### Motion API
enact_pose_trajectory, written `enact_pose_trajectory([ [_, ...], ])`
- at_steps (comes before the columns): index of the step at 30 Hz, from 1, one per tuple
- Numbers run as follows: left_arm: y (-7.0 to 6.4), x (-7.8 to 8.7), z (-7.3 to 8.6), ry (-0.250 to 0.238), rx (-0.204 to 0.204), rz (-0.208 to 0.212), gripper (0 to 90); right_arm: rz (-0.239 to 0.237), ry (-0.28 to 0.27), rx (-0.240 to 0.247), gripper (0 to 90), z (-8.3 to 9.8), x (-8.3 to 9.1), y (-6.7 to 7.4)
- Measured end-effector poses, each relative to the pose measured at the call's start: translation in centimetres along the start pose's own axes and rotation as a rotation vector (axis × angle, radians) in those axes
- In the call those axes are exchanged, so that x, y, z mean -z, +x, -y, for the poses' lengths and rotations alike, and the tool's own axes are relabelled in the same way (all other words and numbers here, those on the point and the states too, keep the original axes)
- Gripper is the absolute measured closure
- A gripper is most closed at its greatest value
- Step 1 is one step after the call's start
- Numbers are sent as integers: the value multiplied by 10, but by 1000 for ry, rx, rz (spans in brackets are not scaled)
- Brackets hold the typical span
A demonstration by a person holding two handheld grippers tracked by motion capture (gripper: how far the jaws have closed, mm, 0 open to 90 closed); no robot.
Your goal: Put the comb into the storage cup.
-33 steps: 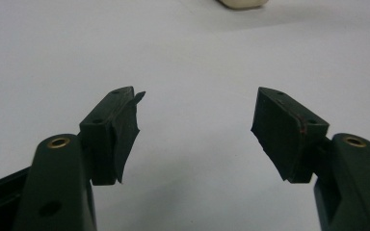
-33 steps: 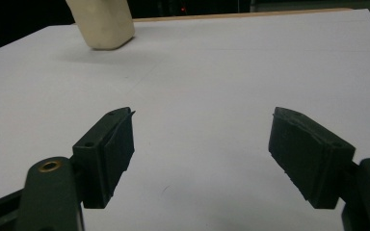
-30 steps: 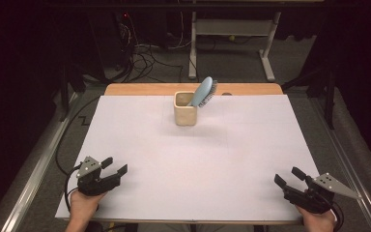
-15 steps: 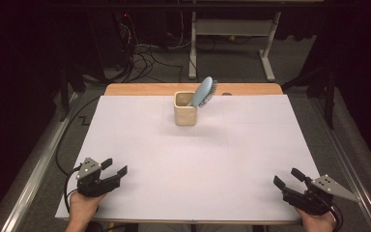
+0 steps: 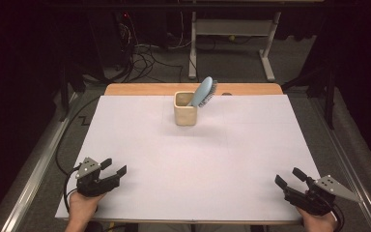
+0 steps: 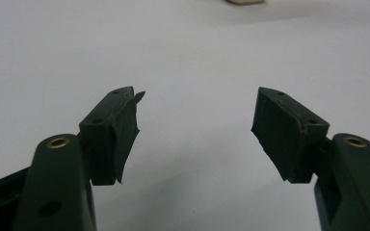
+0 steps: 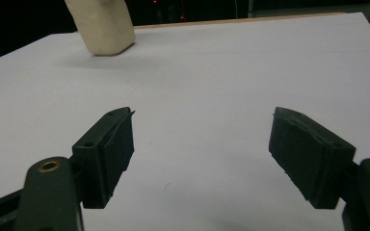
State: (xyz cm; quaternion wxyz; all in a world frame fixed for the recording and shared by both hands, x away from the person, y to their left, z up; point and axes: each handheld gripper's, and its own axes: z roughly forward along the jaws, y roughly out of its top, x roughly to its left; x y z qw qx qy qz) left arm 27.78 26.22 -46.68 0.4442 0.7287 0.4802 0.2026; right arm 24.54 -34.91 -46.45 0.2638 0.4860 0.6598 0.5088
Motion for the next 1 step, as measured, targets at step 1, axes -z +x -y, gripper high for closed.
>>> enact_pose_trajectory([
  [1, 0, 0, 0, 0, -2, 0, 332, -1, -1, -1, 244, 0, 0, 0],
])
